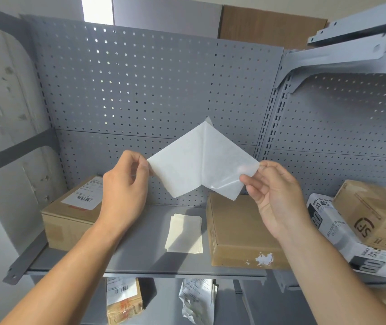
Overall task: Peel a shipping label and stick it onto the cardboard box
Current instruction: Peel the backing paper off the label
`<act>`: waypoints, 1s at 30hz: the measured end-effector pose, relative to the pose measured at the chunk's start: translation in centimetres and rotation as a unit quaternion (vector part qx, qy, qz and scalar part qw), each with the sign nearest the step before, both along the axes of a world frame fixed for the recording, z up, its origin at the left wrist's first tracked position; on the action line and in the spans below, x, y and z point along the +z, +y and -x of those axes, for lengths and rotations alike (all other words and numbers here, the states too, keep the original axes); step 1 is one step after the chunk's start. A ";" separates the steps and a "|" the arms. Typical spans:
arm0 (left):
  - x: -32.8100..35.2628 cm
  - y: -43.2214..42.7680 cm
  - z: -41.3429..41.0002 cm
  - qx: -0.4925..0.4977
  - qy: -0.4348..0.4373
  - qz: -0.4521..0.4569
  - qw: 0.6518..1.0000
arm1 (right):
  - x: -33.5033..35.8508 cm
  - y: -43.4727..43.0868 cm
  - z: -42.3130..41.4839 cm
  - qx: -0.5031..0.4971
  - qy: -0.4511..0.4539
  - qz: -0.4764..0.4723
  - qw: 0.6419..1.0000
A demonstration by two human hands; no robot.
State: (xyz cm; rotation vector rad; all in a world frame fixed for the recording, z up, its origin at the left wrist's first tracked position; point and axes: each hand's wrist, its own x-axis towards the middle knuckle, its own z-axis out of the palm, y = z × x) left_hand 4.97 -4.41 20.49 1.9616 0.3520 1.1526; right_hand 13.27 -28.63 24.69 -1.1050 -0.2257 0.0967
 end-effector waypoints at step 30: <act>-3.1 2.4 -0.8 -0.054 -0.076 0.277 0.956 | -1.2 -1.7 -0.7 -0.119 0.011 -0.076 0.990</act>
